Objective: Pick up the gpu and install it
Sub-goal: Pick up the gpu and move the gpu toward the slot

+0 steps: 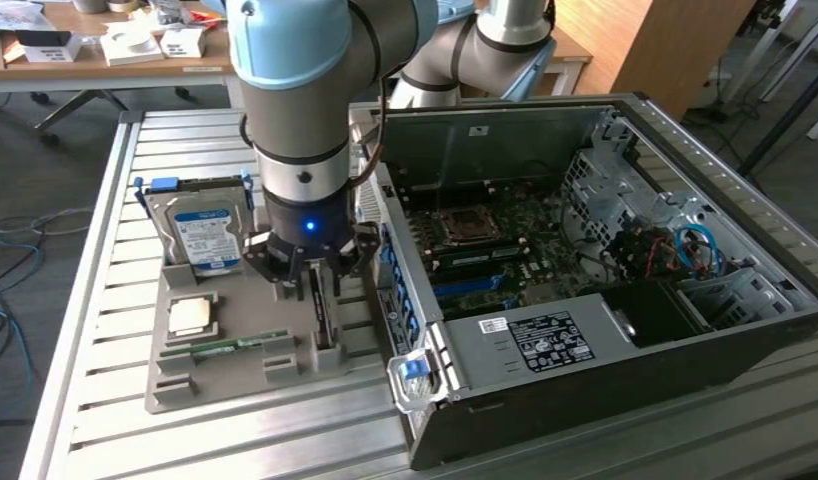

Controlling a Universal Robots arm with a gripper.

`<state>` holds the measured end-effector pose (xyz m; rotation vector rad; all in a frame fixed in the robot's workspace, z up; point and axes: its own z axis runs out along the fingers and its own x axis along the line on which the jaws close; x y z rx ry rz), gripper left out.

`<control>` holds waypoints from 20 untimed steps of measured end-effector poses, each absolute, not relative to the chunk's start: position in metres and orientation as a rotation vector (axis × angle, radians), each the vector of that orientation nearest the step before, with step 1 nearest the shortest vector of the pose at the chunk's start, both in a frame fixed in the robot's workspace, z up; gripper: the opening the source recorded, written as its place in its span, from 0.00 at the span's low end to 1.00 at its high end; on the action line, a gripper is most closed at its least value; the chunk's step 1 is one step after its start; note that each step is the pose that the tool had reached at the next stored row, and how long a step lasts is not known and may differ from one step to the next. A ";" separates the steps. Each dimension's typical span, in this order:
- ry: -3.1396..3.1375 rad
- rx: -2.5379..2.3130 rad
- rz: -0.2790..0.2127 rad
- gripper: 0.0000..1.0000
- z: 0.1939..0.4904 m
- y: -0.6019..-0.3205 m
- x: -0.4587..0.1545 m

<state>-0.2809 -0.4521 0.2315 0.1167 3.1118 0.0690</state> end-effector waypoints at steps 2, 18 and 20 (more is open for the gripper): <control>3.112 0.117 0.069 0.47 0.232 -0.452 -0.281; 3.111 0.117 0.069 0.47 0.232 -0.452 -0.282; 3.111 0.117 0.069 0.46 0.232 -0.452 -0.282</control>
